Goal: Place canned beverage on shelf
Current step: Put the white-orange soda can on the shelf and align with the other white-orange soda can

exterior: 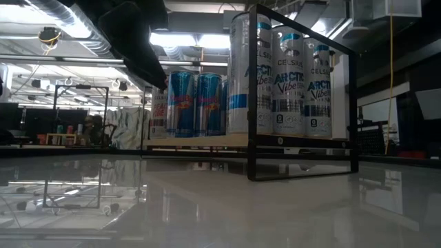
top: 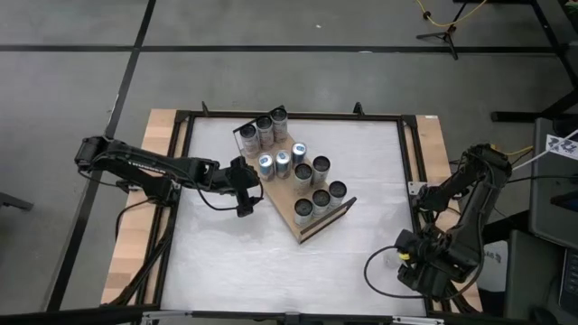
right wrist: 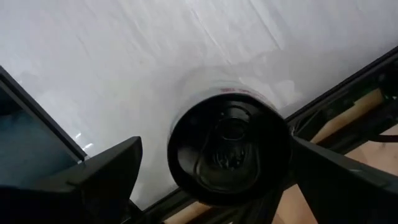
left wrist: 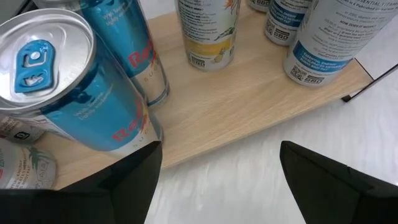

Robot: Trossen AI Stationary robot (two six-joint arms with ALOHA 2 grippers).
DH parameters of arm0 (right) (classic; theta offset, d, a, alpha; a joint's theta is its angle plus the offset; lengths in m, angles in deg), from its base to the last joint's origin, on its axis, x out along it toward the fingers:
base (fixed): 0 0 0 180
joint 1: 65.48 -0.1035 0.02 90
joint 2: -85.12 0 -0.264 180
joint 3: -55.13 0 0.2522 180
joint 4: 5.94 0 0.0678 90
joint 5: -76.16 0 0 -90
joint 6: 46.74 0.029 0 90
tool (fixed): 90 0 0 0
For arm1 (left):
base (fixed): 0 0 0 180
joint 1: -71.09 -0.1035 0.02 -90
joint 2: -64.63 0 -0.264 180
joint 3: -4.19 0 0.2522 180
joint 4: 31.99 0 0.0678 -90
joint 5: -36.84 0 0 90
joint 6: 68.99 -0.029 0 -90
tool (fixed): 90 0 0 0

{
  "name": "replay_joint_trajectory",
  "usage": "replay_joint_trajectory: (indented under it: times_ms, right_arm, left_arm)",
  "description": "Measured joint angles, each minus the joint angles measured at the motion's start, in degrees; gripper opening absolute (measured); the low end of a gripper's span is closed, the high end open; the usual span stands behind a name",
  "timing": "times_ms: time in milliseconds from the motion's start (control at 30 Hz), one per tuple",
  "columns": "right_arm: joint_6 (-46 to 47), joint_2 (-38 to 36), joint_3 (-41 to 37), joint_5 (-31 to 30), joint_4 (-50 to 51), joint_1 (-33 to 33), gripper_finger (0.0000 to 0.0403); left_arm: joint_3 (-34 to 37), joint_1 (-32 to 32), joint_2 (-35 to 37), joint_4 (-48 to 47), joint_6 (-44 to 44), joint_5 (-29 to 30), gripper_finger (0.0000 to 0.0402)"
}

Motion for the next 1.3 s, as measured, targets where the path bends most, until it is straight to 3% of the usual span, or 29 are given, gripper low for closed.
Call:
replay_joint_trajectory:
  times_ms: [300, 667, 900, 1033, 1300]
  right_arm:
    - [-0.2, 0.0, -1.9, 0.0, -1.6, 0.0, 0.0382]
    - [-2.1, -0.1, -3.4, 0.0, -4.1, 0.0, 0.0243]
    - [-6.0, -0.2, -3.3, -0.7, -6.6, 1.2, 0.0237]
    - [-13.1, -0.1, -3.1, 0.1, -11.9, 4.5, 0.0248]
    - [-35.8, 0.0, -3.1, 0.4, -23.4, 14.7, 0.0243]
  left_arm:
    - [0.0, 0.0, 0.0, 0.0, 0.0, 0.0, 0.0318]
    - [0.0, 0.0, 0.0, 0.0, 0.0, 0.0, 0.0318]
    - [0.0, 0.0, 0.0, 0.0, 0.2, -0.5, 0.0318]
    - [0.0, 0.0, 0.0, -0.1, 1.6, -2.2, 0.0318]
    - [0.0, 1.0, 0.0, -0.2, 1.7, -4.9, 0.0318]
